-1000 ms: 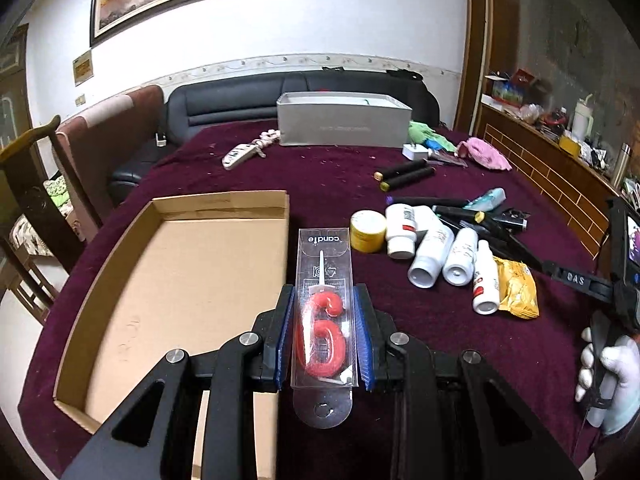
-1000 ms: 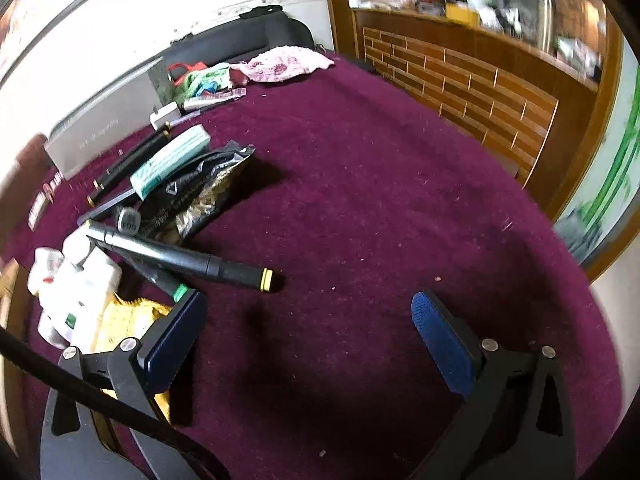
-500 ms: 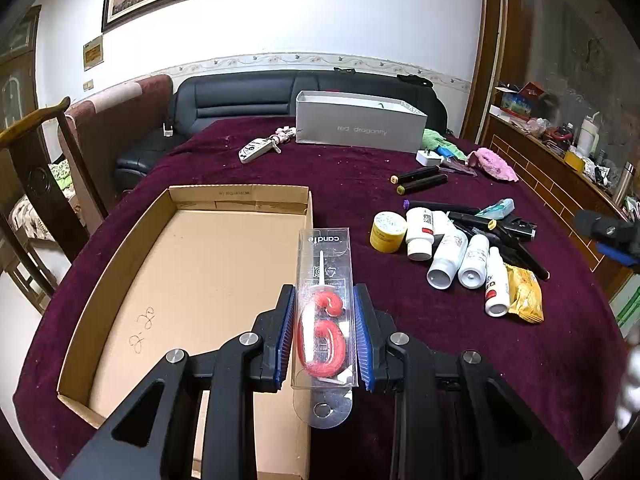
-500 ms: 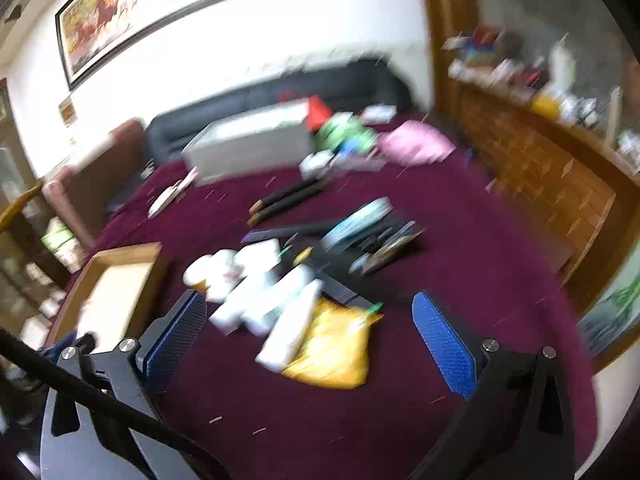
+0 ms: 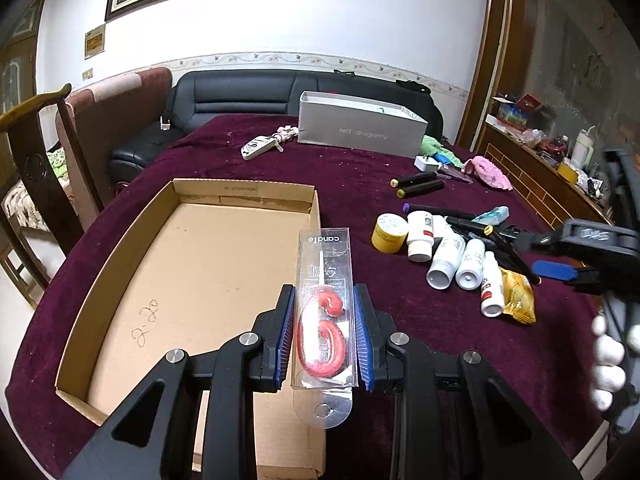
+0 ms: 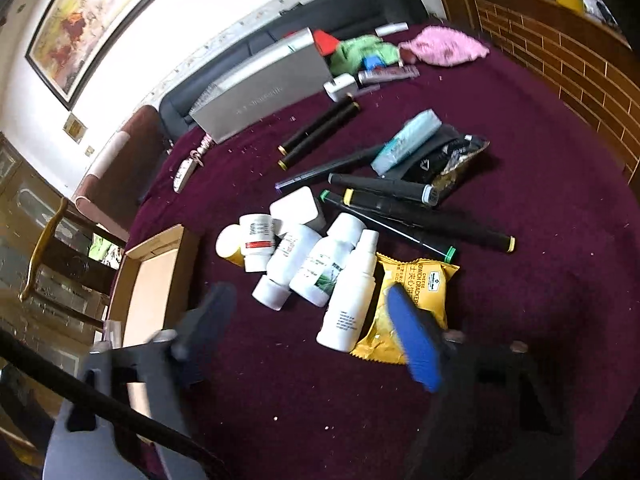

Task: Organize objects
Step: 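Carry the candle toward the box with left tool while right tool grasps spray bottle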

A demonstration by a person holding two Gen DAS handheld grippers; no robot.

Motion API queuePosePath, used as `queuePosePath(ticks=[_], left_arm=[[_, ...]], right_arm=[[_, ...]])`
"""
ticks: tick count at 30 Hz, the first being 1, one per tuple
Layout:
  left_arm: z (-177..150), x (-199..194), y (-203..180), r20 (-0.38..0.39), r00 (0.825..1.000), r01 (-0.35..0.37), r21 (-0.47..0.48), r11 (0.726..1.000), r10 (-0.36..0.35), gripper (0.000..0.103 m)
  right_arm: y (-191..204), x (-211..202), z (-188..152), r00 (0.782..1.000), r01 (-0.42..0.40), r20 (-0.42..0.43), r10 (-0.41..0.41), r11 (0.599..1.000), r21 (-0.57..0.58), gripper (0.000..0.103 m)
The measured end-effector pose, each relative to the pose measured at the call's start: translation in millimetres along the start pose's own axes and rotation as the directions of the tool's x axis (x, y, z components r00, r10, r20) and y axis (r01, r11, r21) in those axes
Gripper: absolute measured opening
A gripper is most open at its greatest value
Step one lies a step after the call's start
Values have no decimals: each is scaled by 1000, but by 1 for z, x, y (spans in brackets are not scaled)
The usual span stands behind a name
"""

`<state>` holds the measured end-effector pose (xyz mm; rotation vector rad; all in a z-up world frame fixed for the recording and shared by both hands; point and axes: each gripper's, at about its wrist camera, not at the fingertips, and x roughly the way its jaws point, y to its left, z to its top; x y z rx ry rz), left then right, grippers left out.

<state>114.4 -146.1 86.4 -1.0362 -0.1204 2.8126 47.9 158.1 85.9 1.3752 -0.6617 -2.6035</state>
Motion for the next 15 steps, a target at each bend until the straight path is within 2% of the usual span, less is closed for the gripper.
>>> queuePosePath(ticks=[3, 7, 10, 15], left_arm=[[-1, 0, -1, 0, 1000, 12, 5, 1000, -12, 24], [-2, 4, -2, -11, 1000, 15, 7, 1000, -15, 24], [-3, 6, -3, -19, 1000, 19, 9, 1000, -19, 24], [-4, 7, -8, -21, 1000, 19, 25, 1000, -19, 24]], right_arm=[[-2, 14, -2, 998, 26, -51, -26, 1000, 5, 58], [-3, 29, -7, 995, 63, -76, -63, 998, -1, 58], [7, 35, -5, 988, 130, -74, -133, 990, -51, 57], [17, 50, -9, 966, 225, -105, -237, 968, -116, 41]])
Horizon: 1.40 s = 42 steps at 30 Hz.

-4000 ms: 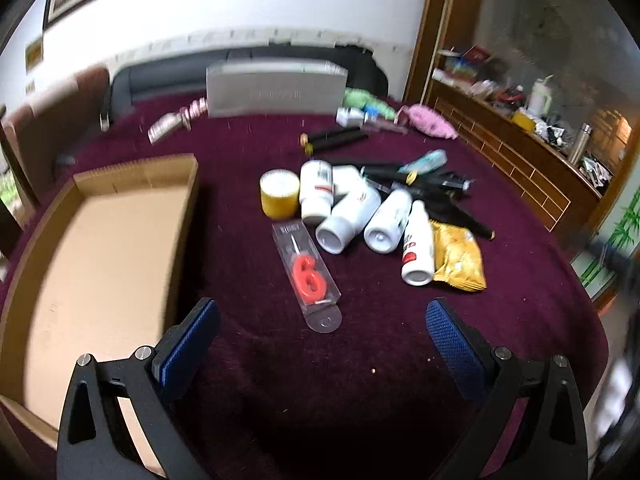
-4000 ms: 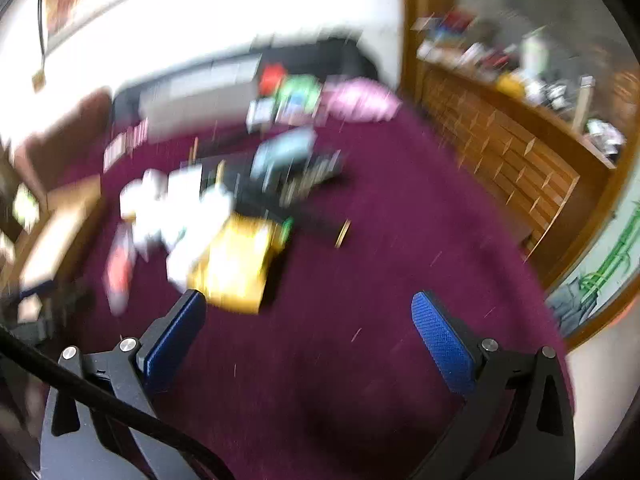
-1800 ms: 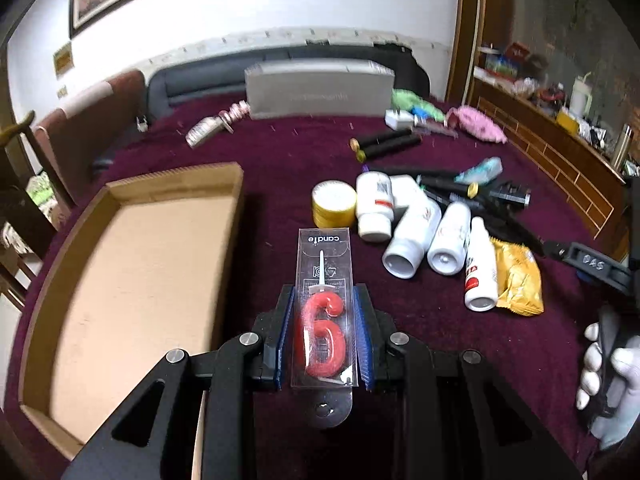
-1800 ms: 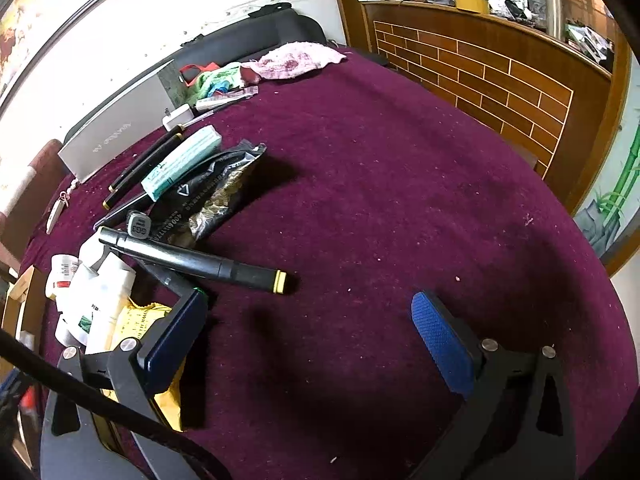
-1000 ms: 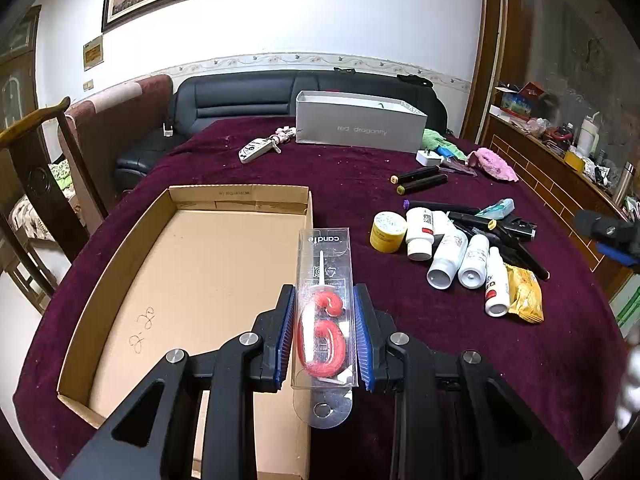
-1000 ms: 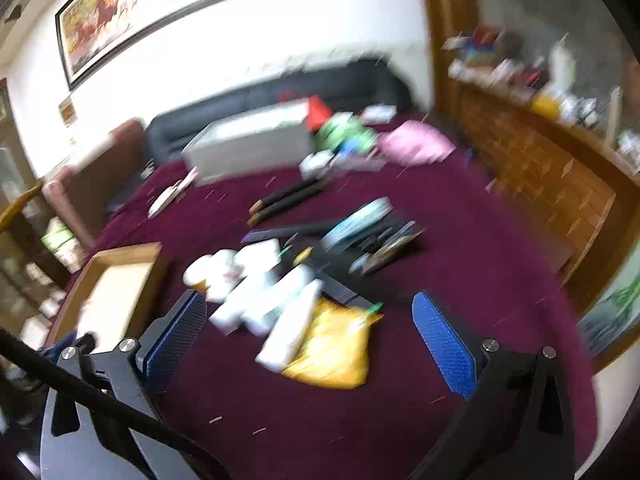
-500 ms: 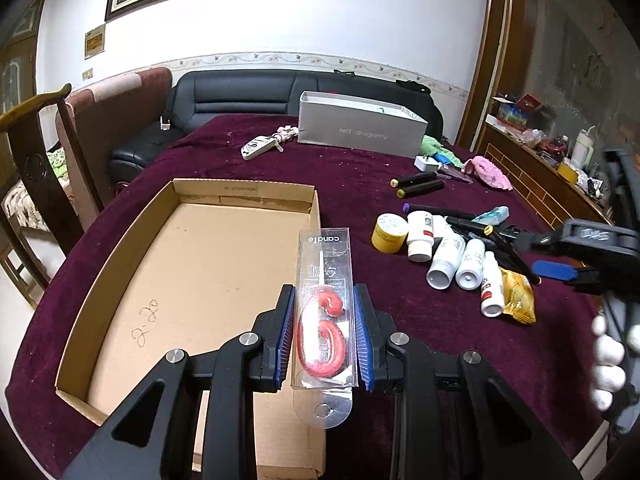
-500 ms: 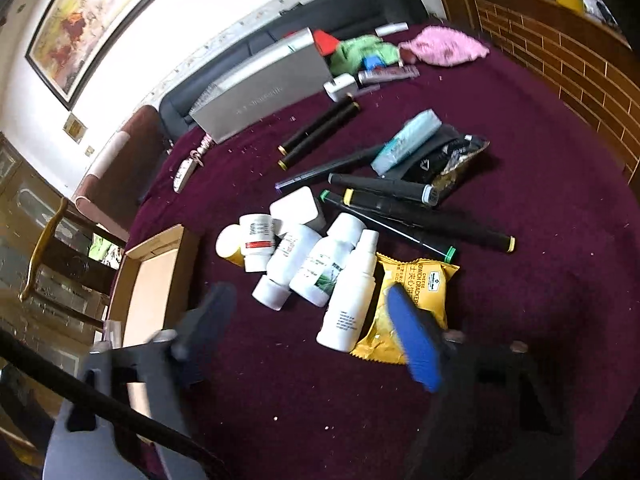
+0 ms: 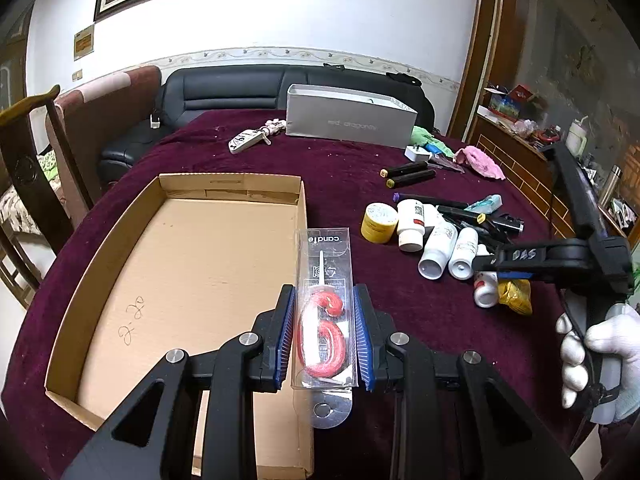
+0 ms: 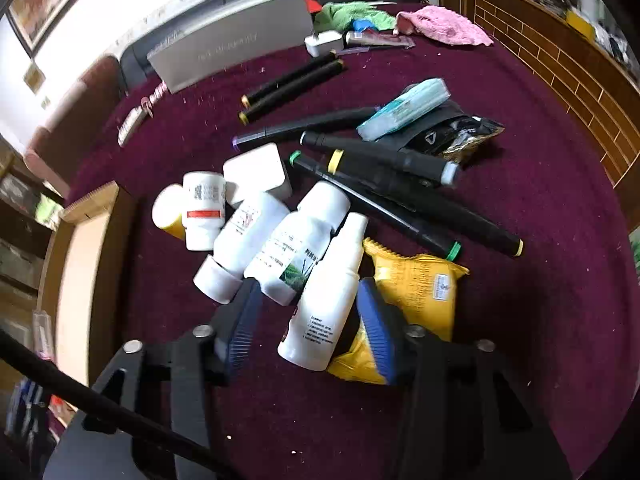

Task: Organize objects
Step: 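Carry the candle toward the box with left tool while right tool grasps spray bottle, then lower the candle into the box and open the left tool while the right tool drops the spray bottle in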

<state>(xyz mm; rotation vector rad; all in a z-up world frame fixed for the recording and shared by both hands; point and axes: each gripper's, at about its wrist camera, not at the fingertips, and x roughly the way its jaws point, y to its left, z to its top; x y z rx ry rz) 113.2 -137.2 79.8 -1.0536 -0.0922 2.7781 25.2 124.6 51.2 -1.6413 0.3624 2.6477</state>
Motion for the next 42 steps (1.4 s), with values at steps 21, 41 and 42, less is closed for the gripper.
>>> queuePosePath(ticks=[21, 41, 42], left_arm=[[4, -12, -17, 29, 997, -66, 75, 995, 64, 24], [16, -21, -13, 54, 990, -139, 96, 986, 134, 24], [18, -20, -9, 56, 989, -143, 93, 985, 138, 24]], right_arm=[[-32, -12, -28, 974, -226, -7, 228, 966, 130, 27], [4, -49, -33, 841, -540, 34, 540, 835, 106, 28], [10, -47, -32, 836, -547, 26, 547, 831, 102, 28]])
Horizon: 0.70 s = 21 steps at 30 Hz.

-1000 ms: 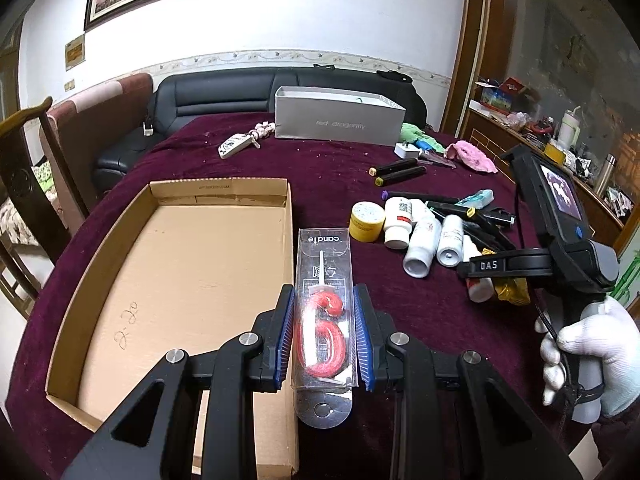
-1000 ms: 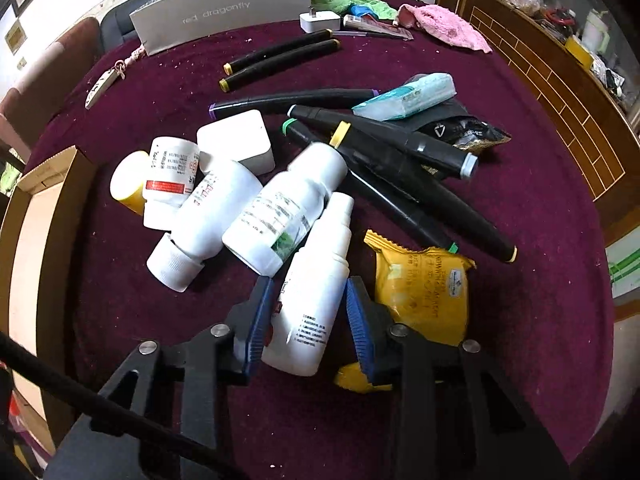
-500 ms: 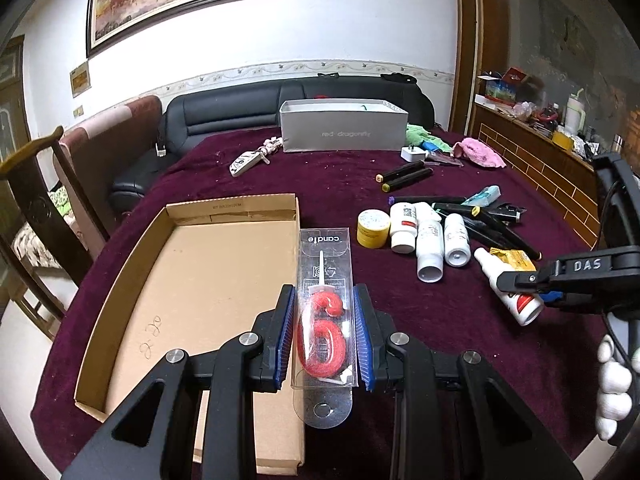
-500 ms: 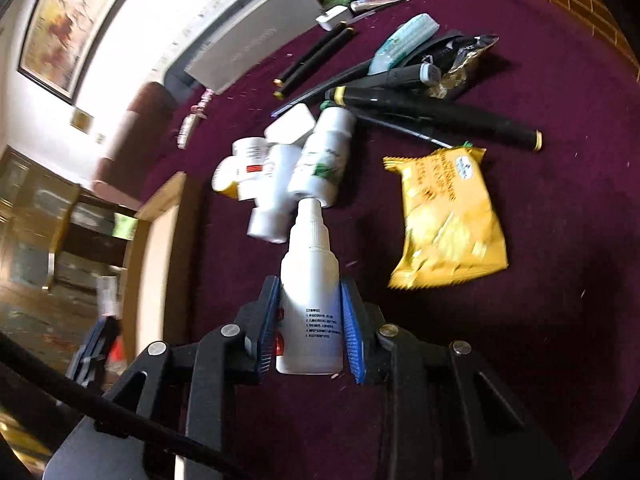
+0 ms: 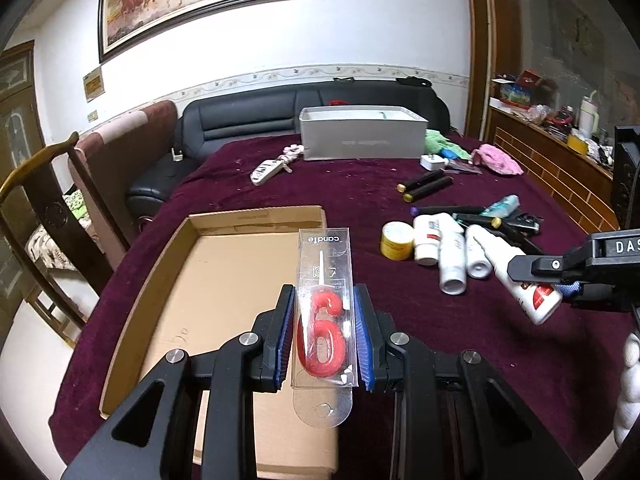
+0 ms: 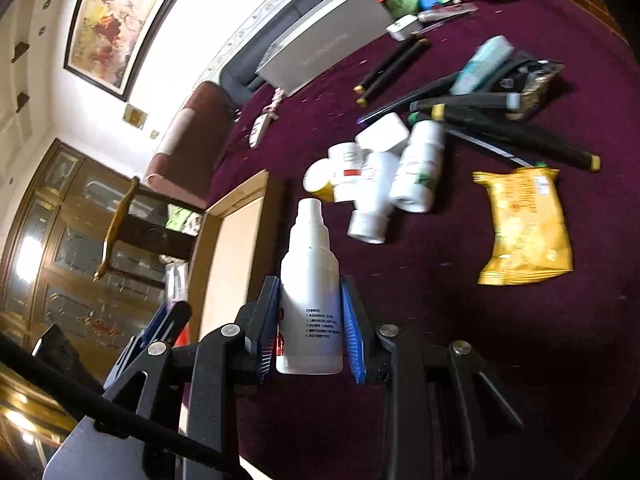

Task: Organize objects
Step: 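Lower the candle into the box and open the left tool while the right tool drops the spray bottle in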

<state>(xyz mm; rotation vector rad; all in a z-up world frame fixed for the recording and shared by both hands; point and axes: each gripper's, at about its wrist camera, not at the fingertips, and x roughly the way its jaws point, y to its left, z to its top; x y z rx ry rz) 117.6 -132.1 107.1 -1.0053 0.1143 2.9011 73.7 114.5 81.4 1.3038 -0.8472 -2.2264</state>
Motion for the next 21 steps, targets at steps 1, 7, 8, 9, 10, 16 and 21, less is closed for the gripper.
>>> queuePosePath(ticks=[1, 7, 8, 9, 10, 16, 21], left_arm=[[2, 1, 5, 1, 1000, -3, -4, 1000, 3, 24], [23, 18, 52, -20, 1000, 20, -82, 996, -22, 24], [27, 23, 58, -28, 999, 26, -87, 996, -28, 24], [31, 29, 63, -37, 999, 30, -89, 996, -33, 24], [36, 38, 69, -49, 998, 30, -87, 996, -34, 24], [48, 94, 101, -154, 987, 32, -121, 992, -51, 24], [48, 138, 117, -231, 970, 36, -173, 984, -76, 24]], right_arm=[[4, 4, 1, 1000, -10, -9, 10, 1000, -3, 28], [40, 36, 16, 995, -82, -64, 81, 996, -16, 28], [48, 43, 19, 993, -94, -73, 92, 995, -23, 28], [56, 51, 22, 992, -98, -80, 95, 995, -31, 28], [67, 63, 27, 992, -97, -88, 93, 994, -44, 28], [100, 123, 41, 988, -62, -149, 50, 995, -75, 28], [113, 166, 52, 986, 42, -156, -62, 991, -126, 28]])
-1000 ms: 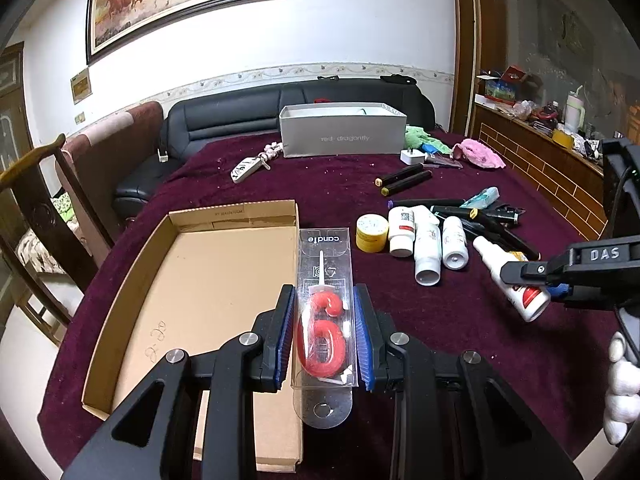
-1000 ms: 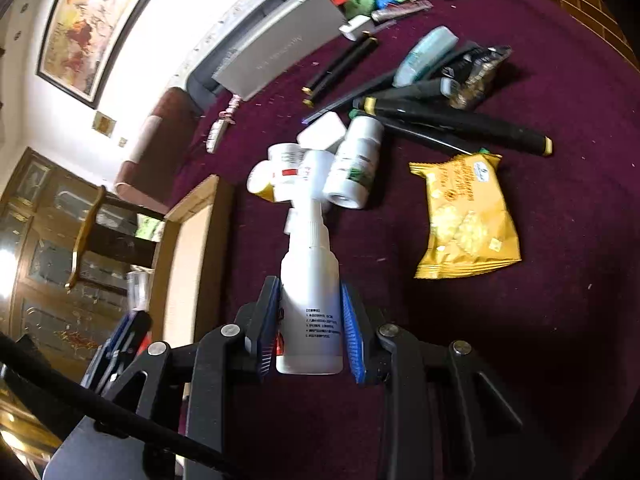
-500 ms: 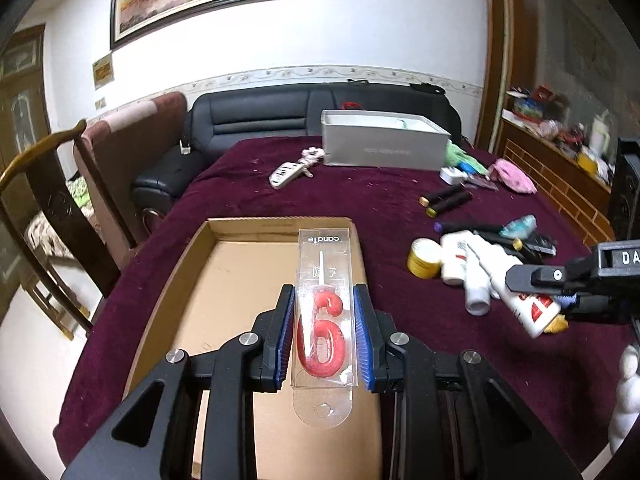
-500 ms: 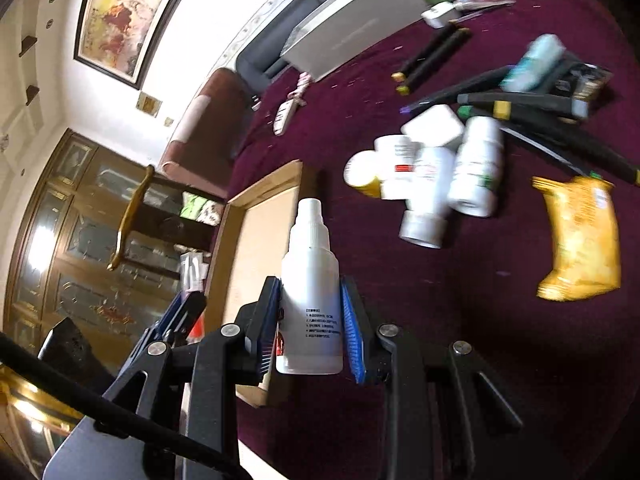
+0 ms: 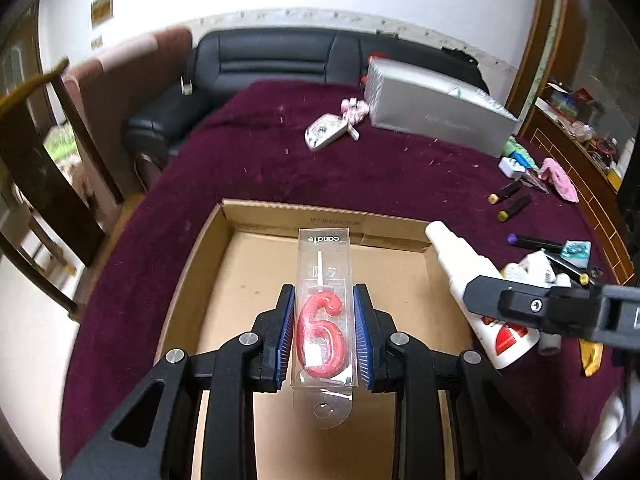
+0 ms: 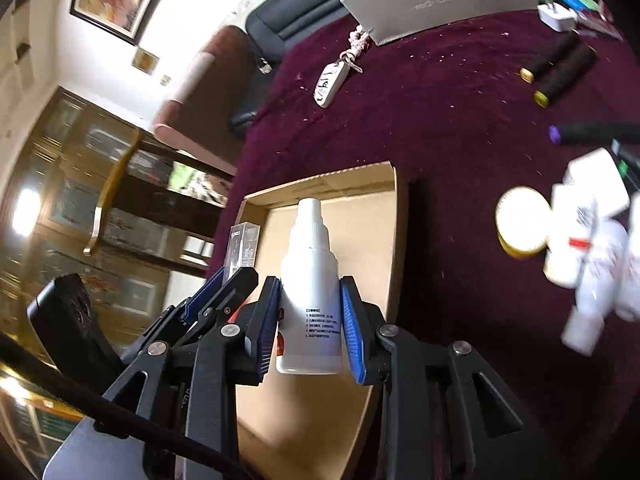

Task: Organize objects
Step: 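Lower the candle into the box and open the left tool while the right tool drops the spray bottle in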

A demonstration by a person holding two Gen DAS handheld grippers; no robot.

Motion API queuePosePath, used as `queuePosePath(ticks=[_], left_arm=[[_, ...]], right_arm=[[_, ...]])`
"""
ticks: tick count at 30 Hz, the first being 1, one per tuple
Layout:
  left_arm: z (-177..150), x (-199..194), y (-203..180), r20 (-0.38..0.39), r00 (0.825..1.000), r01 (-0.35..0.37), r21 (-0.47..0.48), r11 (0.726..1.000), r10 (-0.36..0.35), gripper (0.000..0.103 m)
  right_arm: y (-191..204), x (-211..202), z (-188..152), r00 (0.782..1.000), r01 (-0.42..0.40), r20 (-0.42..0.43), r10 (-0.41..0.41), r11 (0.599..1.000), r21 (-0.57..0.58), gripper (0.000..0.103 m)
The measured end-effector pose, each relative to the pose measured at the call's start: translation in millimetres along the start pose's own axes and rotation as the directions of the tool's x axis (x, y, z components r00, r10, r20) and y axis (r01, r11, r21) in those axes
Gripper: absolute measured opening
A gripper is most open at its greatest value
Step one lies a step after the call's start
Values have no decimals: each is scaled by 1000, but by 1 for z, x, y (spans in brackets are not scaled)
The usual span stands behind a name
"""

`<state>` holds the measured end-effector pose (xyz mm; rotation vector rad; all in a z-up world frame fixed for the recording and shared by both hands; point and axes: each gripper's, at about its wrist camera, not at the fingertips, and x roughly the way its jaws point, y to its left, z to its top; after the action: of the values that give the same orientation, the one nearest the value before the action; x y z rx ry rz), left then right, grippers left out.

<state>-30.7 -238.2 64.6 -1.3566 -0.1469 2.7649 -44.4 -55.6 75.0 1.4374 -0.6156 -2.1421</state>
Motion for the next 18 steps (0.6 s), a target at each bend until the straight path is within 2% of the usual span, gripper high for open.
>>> queuePosePath(ticks=[5, 10, 12, 15, 18], left_arm=[[7, 41, 8, -75, 997, 25, -58, 998, -29, 24], [8, 55, 2, -79, 995, 59, -68, 996, -65, 24], [8, 59, 1, -79, 994, 68, -73, 995, -74, 24], [9, 64, 1, -82, 986, 134, -118, 984, -145, 25], [9, 69, 6, -87, 975, 187, -182, 965, -206, 26]], right_arm=[[0, 24, 11, 994, 113, 6, -113, 993, -38, 28], [-5, 40, 17, 982, 188, 11, -188, 981, -54, 28], [-10, 42, 18, 982, 189, 13, -188, 981, -39, 28], [-17, 39, 21, 978, 205, 38, -204, 979, -13, 28], [-21, 36, 22, 985, 173, 29, -173, 985, 13, 30]])
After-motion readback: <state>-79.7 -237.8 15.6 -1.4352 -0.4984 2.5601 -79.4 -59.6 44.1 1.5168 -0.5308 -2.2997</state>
